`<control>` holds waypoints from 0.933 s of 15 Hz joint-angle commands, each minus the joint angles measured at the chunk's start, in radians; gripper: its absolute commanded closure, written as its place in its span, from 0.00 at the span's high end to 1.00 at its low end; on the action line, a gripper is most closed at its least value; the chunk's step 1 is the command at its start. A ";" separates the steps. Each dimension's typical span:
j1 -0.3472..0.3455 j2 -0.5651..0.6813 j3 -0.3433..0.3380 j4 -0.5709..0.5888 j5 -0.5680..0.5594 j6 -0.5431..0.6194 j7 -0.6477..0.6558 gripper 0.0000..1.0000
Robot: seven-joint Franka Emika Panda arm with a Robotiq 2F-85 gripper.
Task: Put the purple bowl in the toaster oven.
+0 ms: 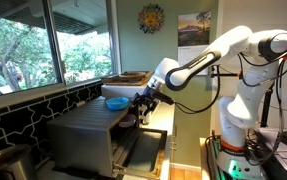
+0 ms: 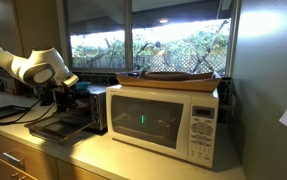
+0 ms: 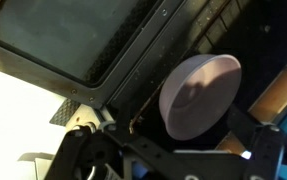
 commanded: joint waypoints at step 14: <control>-0.024 -0.317 -0.079 0.047 -0.092 -0.593 -0.711 1.00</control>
